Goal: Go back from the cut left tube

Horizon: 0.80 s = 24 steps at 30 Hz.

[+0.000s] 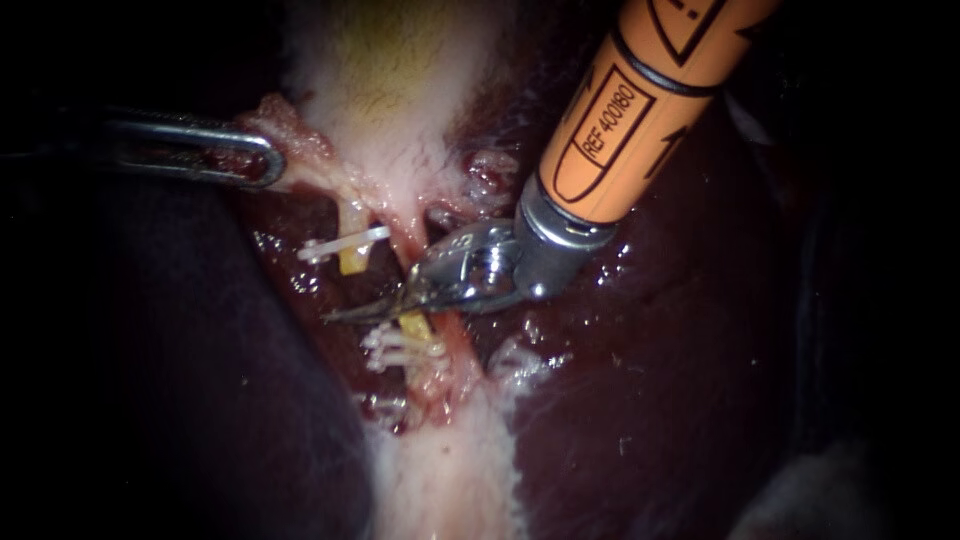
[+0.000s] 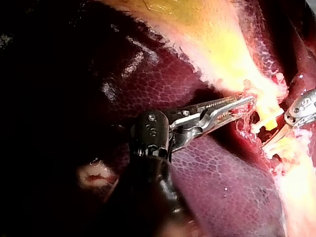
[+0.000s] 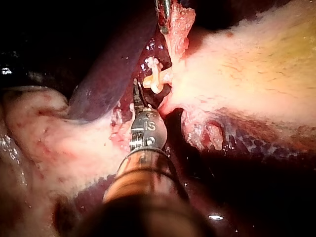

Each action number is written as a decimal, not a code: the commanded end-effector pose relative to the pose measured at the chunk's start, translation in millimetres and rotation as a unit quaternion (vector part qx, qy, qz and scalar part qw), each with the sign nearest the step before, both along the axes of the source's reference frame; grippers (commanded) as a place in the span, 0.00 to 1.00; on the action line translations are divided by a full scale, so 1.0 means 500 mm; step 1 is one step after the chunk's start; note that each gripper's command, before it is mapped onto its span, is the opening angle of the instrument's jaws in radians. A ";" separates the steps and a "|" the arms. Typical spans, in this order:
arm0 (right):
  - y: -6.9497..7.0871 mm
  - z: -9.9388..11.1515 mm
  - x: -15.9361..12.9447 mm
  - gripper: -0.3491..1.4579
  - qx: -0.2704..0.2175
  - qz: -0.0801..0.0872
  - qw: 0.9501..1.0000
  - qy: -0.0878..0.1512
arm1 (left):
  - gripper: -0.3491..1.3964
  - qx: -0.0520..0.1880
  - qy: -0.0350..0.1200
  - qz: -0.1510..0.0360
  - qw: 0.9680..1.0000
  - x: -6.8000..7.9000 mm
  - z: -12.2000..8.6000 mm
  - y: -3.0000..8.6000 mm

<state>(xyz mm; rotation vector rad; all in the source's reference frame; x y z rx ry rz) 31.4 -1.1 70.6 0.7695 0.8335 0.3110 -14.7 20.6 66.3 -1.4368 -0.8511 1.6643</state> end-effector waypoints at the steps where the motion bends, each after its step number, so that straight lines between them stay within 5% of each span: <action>1: -0.0001 -0.0002 0.0000 0.00 0.003 0.001 1.000 -0.001 | 0.00 0.000 0.000 0.000 1.000 0.0000 0.0000 0.0000; 4: -0.0005 -0.0008 0.0000 0.00 0.010 0.008 1.000 -0.007 | 0.00 0.000 0.000 0.000 1.000 0.0000 0.0001 0.0000; 5: -0.0007 -0.0009 0.0000 0.11 0.009 0.010 1.000 -0.008 | 0.00 0.000 0.000 0.000 1.000 0.0000 0.0001 0.0000; 7: -0.0009 -0.0012 0.0003 0.50 0.010 0.013 1.000 -0.001 | 0.00 0.000 0.000 0.000 1.000 0.0000 0.0001 0.0001; 10: -0.0009 -0.0014 0.0008 0.78 0.010 0.025 1.000 0.010 | 0.00 0.000 0.000 0.000 1.000 0.0001 0.0001 0.0001; 19: -0.0008 -0.0020 0.0008 0.90 0.008 0.037 0.999 0.009 | 0.00 0.000 0.000 0.000 1.000 0.0003 0.0001 0.0000; 24: -0.0021 -0.0052 -0.0012 0.98 -0.066 0.080 0.995 0.004 | 0.00 0.000 0.000 0.001 1.000 0.0004 0.0004 0.0002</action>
